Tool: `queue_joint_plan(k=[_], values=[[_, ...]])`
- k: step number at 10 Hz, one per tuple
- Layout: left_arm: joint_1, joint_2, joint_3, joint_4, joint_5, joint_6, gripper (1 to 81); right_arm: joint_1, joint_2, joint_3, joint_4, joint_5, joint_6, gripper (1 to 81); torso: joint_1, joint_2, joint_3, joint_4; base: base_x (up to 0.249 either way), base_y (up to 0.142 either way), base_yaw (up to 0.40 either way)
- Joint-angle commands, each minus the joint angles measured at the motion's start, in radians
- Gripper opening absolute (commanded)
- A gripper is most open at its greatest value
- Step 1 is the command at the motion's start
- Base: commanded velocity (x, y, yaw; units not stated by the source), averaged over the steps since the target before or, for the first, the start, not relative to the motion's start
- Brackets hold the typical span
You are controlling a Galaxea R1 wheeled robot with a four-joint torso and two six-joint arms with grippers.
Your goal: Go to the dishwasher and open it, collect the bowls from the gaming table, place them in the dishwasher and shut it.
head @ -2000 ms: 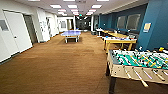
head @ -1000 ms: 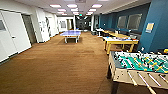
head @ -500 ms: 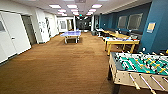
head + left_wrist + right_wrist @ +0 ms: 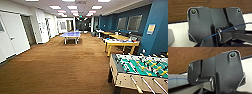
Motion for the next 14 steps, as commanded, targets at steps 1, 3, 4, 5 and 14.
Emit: queue_joint_plan(k=[1,3,4,5,14], values=[[-0.055,-0.004,0.000,-0.007,0.050,-0.003,81.1,0.057,-0.015,0.012,-0.016,-0.041,-0.005,81.1,0.001,0.000,0.000,0.000,0.092,0.000,0.000],[-0.055,-0.004,0.000,-0.007,0.050,-0.003,81.1,0.055,-0.015,0.012,-0.016,-0.041,-0.005,81.1,0.001,0.000,0.000,0.000,0.092,0.000,0.000],[-0.053,-0.004,0.000,-0.007,0.050,-0.003,81.1,0.055,-0.014,0.012,-0.016,-0.041,-0.005,81.1,0.001,0.000,0.000,0.000,0.108,0.000,0.000],[-0.052,-0.004,0.000,-0.007,0.050,-0.003,81.1,0.055,-0.014,0.012,-0.017,-0.041,-0.005,81.1,0.001,0.000,0.000,0.000,0.109,0.000,0.000],[-0.052,-0.002,0.000,-0.009,0.050,-0.003,81.1,0.057,0.008,-0.023,-0.025,-0.041,-0.005,81.1,0.001,0.000,0.000,0.000,0.110,0.058,0.000]])
